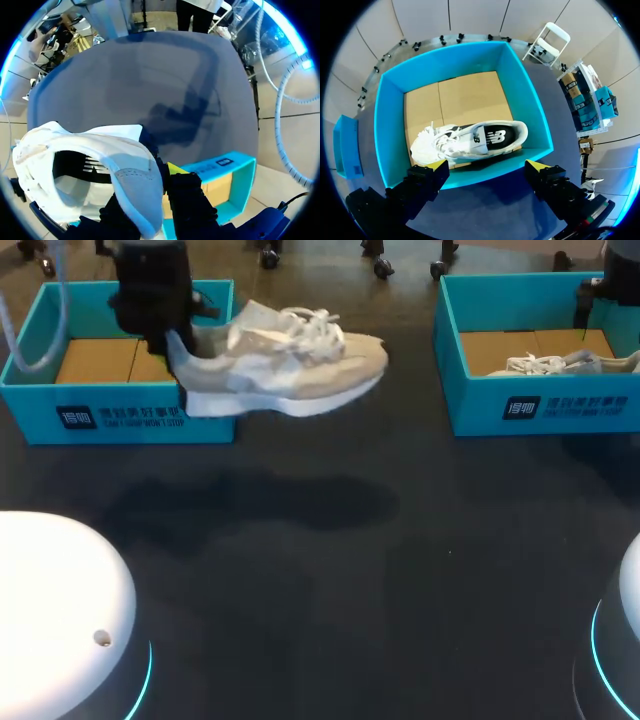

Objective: Take the shoe out of the shoebox, open the shoe tongue, remove and reinsert the insole, then place the shoe into the shoebox

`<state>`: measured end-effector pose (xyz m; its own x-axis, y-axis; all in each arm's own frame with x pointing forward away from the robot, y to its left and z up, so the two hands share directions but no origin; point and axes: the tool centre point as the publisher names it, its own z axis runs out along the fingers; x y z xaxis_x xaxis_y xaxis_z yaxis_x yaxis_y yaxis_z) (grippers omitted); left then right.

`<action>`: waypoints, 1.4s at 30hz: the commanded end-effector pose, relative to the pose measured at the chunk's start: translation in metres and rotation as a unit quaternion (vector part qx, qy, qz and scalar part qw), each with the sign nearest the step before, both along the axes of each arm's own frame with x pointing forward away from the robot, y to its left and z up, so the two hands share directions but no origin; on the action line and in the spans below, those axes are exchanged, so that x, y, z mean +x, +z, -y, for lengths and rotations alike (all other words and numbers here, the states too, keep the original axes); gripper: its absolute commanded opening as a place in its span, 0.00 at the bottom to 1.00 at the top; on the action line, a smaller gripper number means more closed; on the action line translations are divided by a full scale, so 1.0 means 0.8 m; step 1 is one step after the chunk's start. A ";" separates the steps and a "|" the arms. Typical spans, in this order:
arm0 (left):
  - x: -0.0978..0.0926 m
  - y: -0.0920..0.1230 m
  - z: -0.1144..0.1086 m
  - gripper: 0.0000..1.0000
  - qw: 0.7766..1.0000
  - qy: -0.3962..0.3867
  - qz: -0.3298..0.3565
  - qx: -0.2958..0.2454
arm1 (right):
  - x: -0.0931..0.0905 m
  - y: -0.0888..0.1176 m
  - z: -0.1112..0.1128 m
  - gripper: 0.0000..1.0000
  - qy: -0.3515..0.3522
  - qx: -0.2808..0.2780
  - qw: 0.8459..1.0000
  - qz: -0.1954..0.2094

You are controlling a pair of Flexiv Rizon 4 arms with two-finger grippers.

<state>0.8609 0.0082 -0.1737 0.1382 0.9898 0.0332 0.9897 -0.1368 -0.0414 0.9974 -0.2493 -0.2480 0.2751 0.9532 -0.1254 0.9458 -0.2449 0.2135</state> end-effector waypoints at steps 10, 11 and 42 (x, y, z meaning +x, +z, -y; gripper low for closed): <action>-0.081 -0.027 0.076 0.00 1.000 0.011 0.000 -0.019 | -0.001 0.000 0.000 1.00 0.000 0.000 1.000 0.001; -0.086 -0.028 0.081 0.00 1.000 0.010 -0.001 -0.019 | -0.001 0.000 0.000 1.00 0.000 0.000 1.000 0.001; -0.171 -0.186 0.140 0.00 0.999 0.032 0.040 0.001 | -0.001 0.000 0.000 1.00 0.000 0.000 1.000 0.001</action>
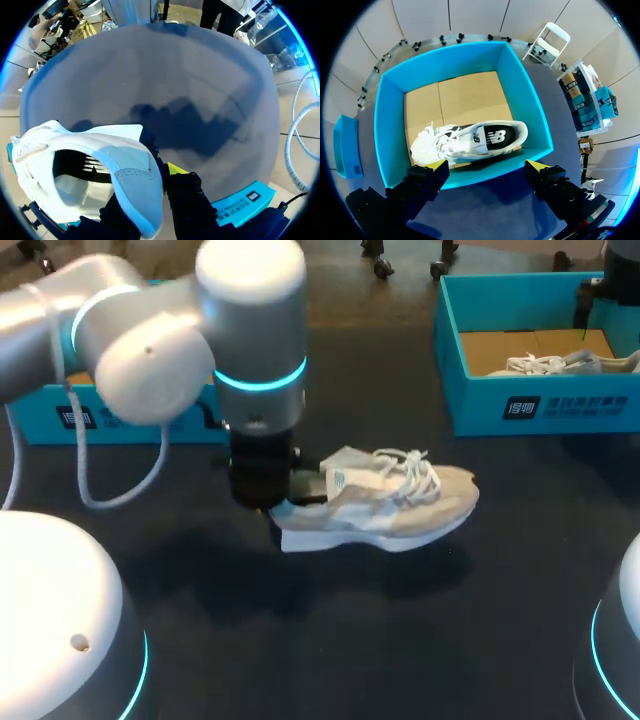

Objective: Take the shoe out of the shoebox, open the shoe tongue, remove and reinsert the insole, then place the shoe into the shoebox

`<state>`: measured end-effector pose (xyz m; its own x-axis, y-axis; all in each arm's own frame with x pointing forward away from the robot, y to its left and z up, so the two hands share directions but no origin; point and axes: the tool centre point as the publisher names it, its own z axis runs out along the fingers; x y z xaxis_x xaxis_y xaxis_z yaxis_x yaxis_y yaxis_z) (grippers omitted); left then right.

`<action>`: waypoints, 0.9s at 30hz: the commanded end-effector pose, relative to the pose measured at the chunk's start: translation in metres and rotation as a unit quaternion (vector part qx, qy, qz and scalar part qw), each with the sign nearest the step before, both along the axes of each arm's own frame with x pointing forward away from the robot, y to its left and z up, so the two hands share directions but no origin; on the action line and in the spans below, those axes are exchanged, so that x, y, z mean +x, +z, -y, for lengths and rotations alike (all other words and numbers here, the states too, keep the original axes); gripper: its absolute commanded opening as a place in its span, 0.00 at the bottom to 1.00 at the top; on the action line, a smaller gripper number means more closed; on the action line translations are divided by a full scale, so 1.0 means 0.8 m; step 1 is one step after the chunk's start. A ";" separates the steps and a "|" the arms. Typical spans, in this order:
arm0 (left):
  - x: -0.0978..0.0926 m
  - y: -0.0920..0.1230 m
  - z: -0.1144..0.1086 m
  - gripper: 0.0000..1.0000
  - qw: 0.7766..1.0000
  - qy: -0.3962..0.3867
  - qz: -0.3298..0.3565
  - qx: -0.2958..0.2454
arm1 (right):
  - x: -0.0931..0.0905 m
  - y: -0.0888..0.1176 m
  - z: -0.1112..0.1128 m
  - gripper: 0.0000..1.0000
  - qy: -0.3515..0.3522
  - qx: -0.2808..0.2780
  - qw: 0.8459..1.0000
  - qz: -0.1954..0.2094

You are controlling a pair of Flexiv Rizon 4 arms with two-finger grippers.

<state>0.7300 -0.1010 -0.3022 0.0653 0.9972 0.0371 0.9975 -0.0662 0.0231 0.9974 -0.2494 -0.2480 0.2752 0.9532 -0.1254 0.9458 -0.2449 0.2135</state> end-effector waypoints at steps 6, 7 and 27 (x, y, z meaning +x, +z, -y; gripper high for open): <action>-0.016 -0.050 0.008 0.00 1.000 -0.016 0.013 0.017 | -0.001 0.000 0.000 1.00 0.000 0.000 1.000 0.001; -0.015 -0.055 0.007 0.00 1.000 -0.014 0.011 0.019 | -0.001 0.000 0.000 1.00 0.000 0.000 1.000 0.001; -0.013 -0.121 0.011 0.00 0.998 0.004 -0.007 0.060 | -0.001 0.000 0.000 1.00 0.000 0.000 1.000 0.001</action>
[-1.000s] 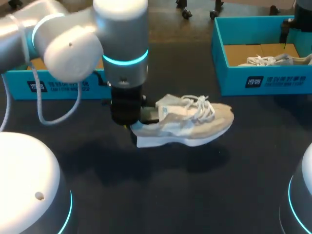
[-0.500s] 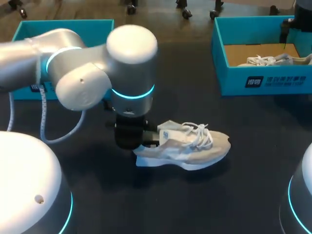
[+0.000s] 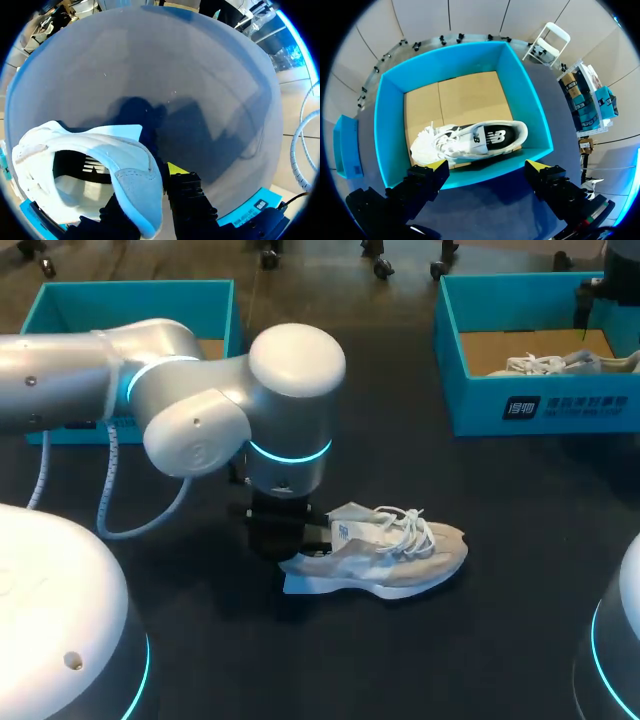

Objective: Take the shoe out of the shoebox, open the shoe tongue, remove and reinsert the insole, then place the shoe into the shoebox

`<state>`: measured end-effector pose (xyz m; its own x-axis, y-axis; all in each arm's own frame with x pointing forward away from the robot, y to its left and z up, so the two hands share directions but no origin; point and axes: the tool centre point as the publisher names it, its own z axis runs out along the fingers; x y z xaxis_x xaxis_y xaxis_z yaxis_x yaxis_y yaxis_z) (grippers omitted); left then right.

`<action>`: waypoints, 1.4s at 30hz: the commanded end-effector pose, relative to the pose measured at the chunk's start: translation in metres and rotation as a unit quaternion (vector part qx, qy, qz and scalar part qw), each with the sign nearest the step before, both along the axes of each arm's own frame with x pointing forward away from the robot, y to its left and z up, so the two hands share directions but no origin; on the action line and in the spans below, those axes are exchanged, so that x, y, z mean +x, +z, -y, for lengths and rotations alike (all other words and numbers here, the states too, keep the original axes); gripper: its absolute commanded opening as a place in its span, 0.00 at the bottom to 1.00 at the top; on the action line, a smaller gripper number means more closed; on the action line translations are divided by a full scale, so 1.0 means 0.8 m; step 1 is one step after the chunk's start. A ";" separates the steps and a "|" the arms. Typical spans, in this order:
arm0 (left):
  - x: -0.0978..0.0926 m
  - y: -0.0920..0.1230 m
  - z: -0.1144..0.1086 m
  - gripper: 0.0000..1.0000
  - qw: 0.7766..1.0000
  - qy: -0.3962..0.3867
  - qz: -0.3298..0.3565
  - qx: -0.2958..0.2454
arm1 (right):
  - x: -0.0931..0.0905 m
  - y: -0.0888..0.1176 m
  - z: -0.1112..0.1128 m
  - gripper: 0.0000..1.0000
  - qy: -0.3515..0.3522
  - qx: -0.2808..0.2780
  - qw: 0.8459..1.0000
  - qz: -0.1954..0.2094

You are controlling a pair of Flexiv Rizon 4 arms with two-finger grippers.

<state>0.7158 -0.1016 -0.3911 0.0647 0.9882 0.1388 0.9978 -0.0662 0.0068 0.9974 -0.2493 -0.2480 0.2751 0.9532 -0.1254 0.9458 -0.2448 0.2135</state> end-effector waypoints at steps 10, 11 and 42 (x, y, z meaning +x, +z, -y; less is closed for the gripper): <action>0.004 0.006 0.005 1.00 1.000 0.007 -0.016 -0.014 | -0.001 0.000 0.000 1.00 0.000 0.000 1.000 0.001; 0.004 0.011 0.005 1.00 1.000 0.006 -0.014 -0.019 | -0.001 0.000 0.000 1.00 0.000 0.000 1.000 0.001; -0.006 0.122 -0.022 1.00 0.989 0.022 -0.050 -0.135 | -0.001 0.000 0.000 1.00 0.000 0.000 1.000 0.001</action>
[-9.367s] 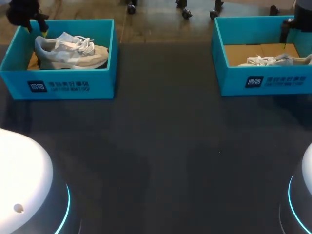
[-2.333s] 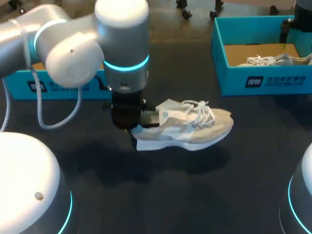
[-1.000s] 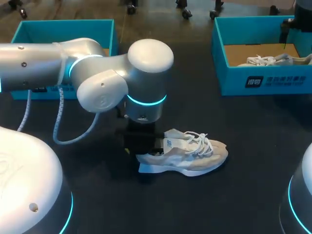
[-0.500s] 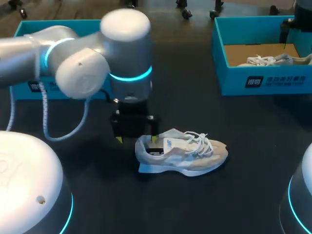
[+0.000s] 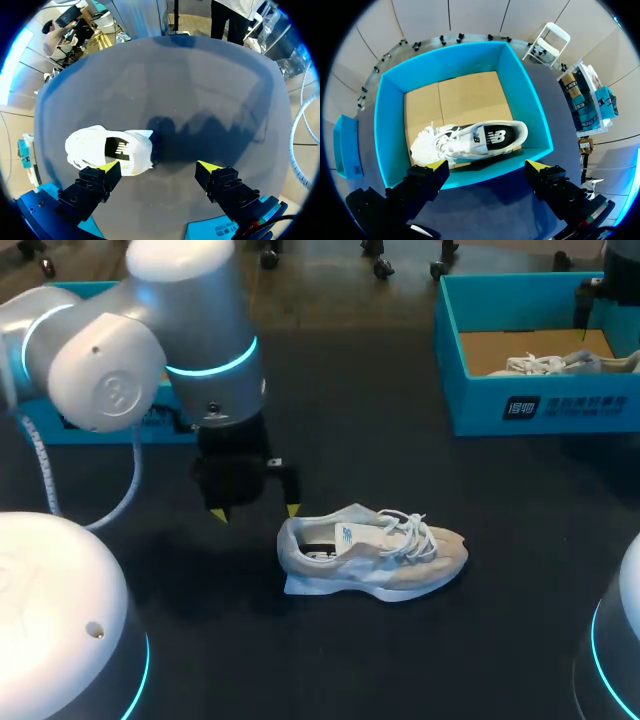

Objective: Take the shoe out of the shoebox, open the shoe tongue, remove and reinsert the insole, then place the shoe into the shoebox

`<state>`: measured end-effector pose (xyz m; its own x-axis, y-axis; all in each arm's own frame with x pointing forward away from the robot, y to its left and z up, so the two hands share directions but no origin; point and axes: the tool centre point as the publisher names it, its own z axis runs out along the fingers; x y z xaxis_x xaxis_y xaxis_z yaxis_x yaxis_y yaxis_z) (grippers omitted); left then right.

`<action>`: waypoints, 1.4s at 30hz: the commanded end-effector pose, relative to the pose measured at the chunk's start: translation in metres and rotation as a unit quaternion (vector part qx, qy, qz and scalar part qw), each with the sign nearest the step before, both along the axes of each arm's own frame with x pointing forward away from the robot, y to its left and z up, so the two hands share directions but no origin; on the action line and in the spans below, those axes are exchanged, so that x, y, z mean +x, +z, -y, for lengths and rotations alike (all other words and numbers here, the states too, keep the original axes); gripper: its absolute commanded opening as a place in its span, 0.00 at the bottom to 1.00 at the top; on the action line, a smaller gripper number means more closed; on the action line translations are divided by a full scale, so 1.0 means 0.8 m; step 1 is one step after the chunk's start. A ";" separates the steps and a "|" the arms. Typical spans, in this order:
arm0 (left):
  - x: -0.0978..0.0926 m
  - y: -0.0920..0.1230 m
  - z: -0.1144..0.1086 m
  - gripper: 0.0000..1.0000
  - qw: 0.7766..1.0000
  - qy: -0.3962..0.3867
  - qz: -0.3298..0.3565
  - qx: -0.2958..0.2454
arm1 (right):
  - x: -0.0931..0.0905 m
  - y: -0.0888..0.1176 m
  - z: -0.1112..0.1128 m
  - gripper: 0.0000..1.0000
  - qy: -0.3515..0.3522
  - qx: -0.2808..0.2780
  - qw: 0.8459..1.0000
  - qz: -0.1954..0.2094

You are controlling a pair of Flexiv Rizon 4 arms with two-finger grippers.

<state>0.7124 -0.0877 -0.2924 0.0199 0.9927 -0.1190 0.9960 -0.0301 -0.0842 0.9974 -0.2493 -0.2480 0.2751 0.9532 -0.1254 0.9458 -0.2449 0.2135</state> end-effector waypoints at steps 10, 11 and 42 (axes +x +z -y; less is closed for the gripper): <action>-0.005 -0.002 -0.029 1.00 0.988 0.122 -0.088 -0.023 | -0.001 0.000 0.000 1.00 0.000 0.000 1.000 0.001; -0.004 0.002 -0.030 1.00 0.983 0.141 -0.117 -0.034 | -0.001 0.000 0.000 1.00 0.000 0.000 1.000 0.001; -0.008 -0.023 -0.052 1.00 0.732 0.443 -0.461 -0.237 | -0.001 0.000 0.000 1.00 0.000 0.000 1.000 0.001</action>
<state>0.7096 -0.0520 -0.3039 -0.7795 0.6256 -0.0328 0.4263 0.4914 -0.7595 0.9974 -0.2493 -0.2480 0.2751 0.9532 -0.1254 0.9458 -0.2449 0.2135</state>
